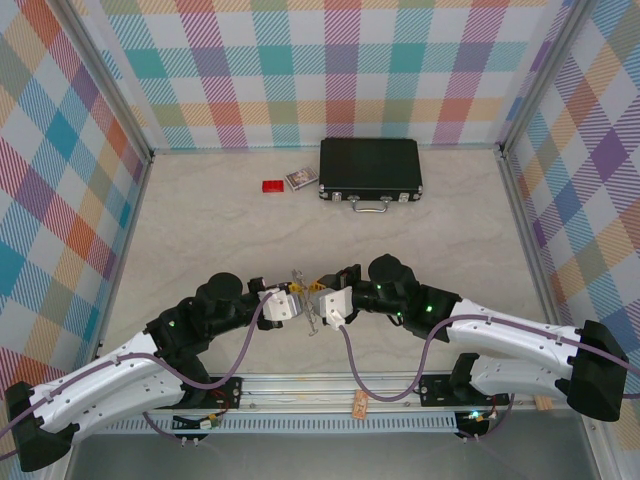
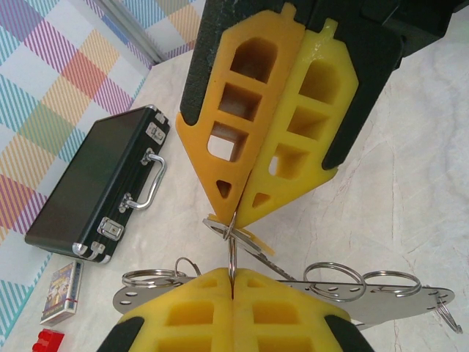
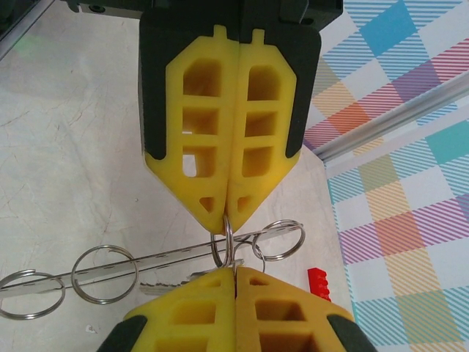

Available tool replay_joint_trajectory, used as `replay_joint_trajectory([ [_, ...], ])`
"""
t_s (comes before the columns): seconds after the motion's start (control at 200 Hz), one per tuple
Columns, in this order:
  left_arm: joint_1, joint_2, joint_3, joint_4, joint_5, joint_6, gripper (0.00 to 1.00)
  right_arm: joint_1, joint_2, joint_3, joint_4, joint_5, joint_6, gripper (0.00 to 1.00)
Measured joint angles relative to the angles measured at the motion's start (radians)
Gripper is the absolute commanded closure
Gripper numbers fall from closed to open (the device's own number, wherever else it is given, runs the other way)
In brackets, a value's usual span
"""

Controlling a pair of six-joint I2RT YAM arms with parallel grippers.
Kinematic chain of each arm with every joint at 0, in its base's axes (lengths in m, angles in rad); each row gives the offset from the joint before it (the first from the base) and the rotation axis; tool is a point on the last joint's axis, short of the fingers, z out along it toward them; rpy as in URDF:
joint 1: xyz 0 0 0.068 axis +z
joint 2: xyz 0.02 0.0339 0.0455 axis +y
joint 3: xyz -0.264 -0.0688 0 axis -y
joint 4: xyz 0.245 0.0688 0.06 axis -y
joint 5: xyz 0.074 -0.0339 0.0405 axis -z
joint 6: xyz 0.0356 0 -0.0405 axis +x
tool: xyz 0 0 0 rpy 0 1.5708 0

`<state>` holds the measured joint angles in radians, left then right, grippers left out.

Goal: Put the keys on the keyring

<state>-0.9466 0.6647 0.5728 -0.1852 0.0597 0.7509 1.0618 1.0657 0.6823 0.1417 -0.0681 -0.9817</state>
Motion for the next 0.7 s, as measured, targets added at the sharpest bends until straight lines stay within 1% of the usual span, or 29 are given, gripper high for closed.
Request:
replay_joint_trajectory([
  [0.7, 0.0, 0.023, 0.002, -0.001, 0.01, -0.003, 1.0, 0.007, 0.006, 0.0, 0.008, -0.001, 0.0, 1.0],
])
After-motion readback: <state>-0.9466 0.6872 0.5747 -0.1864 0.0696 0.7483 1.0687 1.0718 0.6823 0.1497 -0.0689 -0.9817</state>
